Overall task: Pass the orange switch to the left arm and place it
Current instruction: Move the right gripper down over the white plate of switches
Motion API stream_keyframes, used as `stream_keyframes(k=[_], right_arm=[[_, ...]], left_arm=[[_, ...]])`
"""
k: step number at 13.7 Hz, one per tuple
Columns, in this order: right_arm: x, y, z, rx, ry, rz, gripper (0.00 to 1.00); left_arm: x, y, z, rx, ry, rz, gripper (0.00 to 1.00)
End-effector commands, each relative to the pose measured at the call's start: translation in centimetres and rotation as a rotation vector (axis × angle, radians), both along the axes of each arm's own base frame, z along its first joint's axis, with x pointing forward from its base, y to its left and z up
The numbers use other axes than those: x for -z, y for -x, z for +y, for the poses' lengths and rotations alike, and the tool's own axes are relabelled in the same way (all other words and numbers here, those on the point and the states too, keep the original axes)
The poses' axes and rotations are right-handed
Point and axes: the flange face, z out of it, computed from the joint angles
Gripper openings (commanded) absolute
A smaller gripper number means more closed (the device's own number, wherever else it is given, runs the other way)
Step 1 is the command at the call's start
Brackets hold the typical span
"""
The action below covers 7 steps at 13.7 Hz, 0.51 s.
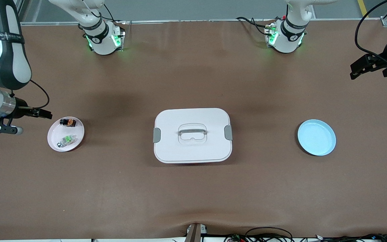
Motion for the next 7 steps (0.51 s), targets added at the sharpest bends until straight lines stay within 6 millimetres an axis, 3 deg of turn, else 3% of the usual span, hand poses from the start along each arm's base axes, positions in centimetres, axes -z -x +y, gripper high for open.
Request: stream_keyframes(k=[1,7], right_arm=[[2.3,2.4,-0.1,-0.005,0.01,-0.047,1.0],[8.1,3.9,-0.9,0.011,0.015,-0.09,1.0]], left_arm=[[-0.4,-0.1,0.2,-0.002,-0.012,0.005,1.0],[-0.3,-0.2,0.3,-0.004,-0.012,0.008,1.0]])
